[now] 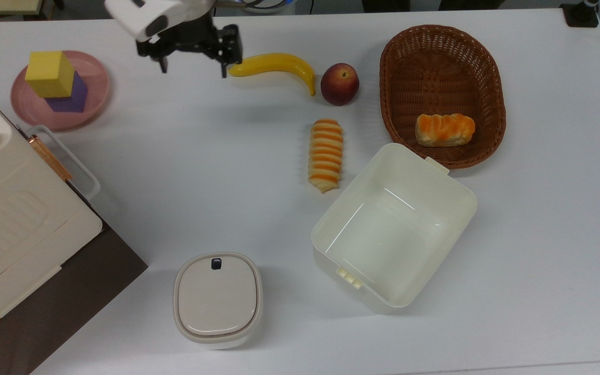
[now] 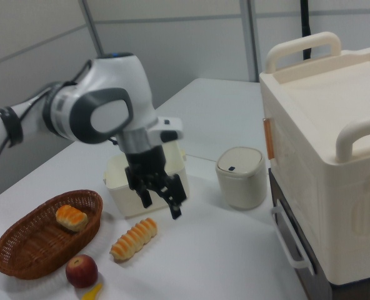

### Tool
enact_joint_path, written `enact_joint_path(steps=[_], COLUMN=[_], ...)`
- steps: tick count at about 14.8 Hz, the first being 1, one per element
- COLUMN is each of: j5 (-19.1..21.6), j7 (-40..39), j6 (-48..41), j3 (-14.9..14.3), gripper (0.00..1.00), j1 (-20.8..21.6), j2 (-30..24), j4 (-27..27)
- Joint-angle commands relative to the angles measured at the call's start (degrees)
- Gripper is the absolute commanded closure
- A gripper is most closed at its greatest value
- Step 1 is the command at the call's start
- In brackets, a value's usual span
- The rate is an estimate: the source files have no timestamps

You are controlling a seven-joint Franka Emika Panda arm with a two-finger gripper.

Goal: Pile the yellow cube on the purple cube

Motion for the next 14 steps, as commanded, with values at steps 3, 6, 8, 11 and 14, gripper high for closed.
enact_joint_path(steps=[3,6,8,11,14], j5=[-0.03,0.06,0.06,-0.03,0.15], j7=[8.98,9.08,8.99,8.98,8.99], j6=[-2.8,-2.89,-2.98,-4.21,-4.12], j3=[-1.0,-1.0,-1.0,-1.08,-1.09], gripper=[0.0,0.0,0.0,0.0,0.0], j1=[5.44,6.14,6.14,6.14,5.79], j2=[-1.05,-1.4,-2.27,-3.07,-2.98], j4=[3.36,3.72,3.63,3.37,3.54])
